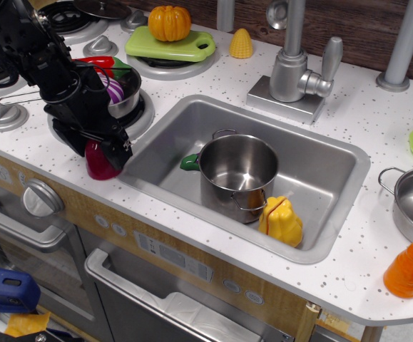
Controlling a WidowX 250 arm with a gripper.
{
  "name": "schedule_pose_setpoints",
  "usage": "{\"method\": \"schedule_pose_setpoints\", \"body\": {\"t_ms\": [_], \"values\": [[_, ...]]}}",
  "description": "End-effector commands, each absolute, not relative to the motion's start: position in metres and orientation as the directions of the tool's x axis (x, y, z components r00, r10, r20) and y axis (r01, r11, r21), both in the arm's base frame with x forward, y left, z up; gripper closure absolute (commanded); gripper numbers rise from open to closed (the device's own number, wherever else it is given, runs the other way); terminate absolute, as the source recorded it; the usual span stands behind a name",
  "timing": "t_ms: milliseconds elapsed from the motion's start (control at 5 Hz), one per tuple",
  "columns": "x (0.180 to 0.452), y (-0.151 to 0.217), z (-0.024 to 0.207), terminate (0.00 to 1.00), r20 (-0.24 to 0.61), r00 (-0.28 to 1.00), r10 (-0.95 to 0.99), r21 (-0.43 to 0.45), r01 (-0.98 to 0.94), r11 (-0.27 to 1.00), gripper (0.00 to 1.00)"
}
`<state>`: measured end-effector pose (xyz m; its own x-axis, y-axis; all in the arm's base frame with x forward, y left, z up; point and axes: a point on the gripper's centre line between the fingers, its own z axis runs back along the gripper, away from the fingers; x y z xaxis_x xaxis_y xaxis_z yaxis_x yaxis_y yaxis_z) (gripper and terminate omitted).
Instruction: Put sweet potato in pot which is in sink
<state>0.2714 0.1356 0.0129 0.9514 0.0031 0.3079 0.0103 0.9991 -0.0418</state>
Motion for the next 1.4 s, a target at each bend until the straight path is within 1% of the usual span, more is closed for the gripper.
{"method": "schedule_pose_setpoints", "body": {"t_ms": [0, 200, 400, 600, 800, 1000, 1200], "values": [[0.274, 0.141, 0.017, 0.00, 0.340, 0.940, 0.014, -0.015, -0.009, 1.000, 1.00], [0.274, 0.141, 0.018, 0.00, 0.340, 0.940, 0.003, -0.004, -0.002, 1.000, 1.00], [0.276, 0.142, 0.025, 0.00, 0.341, 0.940, -0.032, 0.040, 0.019, 0.999, 1.00], [0.279, 0.132, 0.047, 0.00, 0.329, 0.943, -0.048, 0.100, 0.016, 0.995, 1.00], [0.287, 0.113, 0.055, 0.00, 0.372, 0.926, -0.065, 0.159, 0.005, 0.987, 1.00], [0.304, 0.098, 0.075, 0.00, 0.402, 0.914, -0.060, 0.131, 0.008, 0.991, 1.00], [0.327, 0.077, 0.087, 0.00, 0.419, 0.907, -0.041, 0.117, -0.009, 0.993, 1.00]]}}
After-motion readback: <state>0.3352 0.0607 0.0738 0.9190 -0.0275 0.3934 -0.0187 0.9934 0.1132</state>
